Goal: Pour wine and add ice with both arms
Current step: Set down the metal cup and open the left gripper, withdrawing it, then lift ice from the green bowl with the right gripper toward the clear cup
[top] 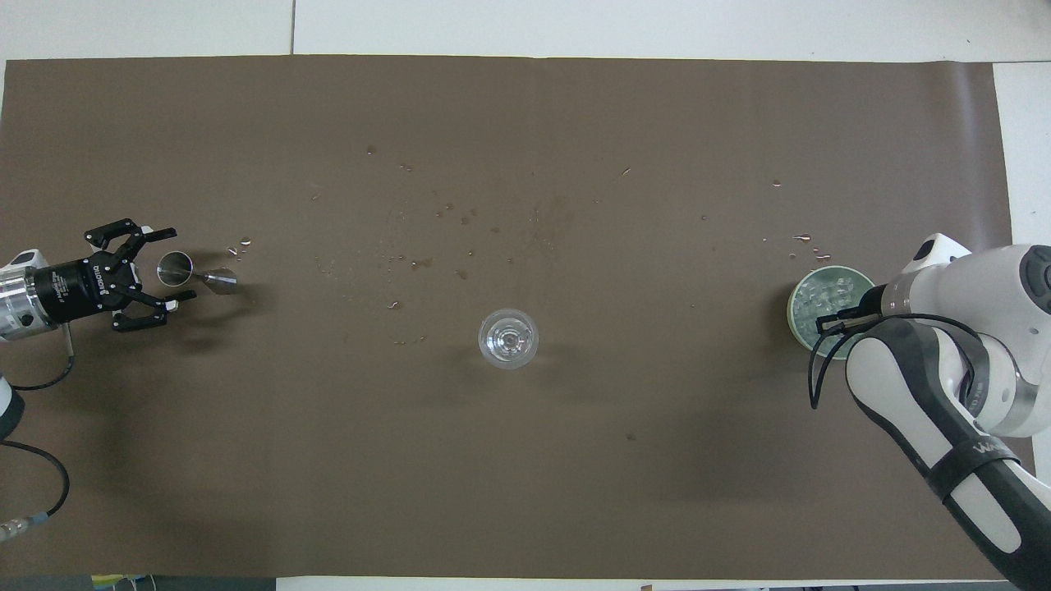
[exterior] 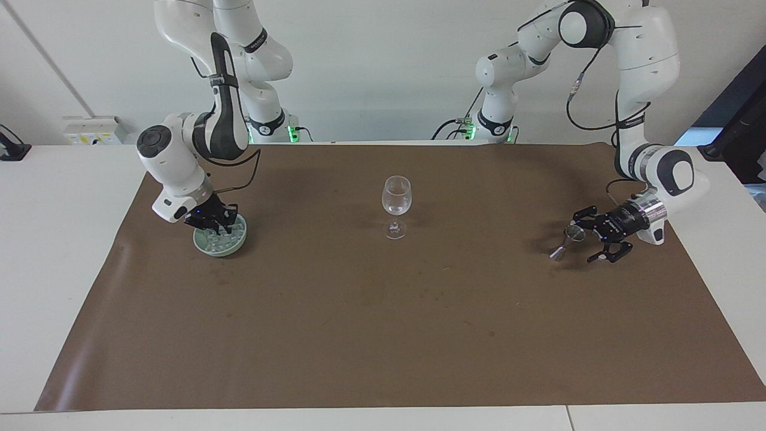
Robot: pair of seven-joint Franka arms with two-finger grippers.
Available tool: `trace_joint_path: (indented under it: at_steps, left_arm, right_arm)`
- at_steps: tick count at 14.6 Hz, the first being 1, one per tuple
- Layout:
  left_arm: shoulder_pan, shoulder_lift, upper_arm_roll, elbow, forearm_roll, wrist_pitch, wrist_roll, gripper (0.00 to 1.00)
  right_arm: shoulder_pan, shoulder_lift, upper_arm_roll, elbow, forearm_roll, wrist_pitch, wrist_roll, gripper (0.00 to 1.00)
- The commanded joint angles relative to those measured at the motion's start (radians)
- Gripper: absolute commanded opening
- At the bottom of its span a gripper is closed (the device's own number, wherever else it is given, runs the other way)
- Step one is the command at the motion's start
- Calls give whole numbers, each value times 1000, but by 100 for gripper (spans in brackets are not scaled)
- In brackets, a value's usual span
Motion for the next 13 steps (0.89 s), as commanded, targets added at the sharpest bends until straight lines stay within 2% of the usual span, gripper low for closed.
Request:
trace_joint_path:
  at_steps: [1,4,7,9,11,13]
  left_arm:
    - [7,-20,0,66,167,19,6,100]
    - [-10,-23,0,186,434,-2,5,100]
    - [-36,-80,-6,234,539,-8,11,100]
    - [-123,-120,-2,261,641,1,-8,100]
    - [-193,-169,-5,271,797,-13,4,100]
    - [-232,-213,-11,271,859,-17,40,100]
  right_arm:
    - [-1,-18,7,53,19,-33,-16,0]
    - [0,-22,13,194,19,-212,39,0]
    - [2,-13,96,373,21,-376,176,0]
    - [12,-4,188,492,19,-470,314,0]
    - [85,33,220,605,19,-519,446,0]
    - [214,56,222,645,19,-501,609,0]
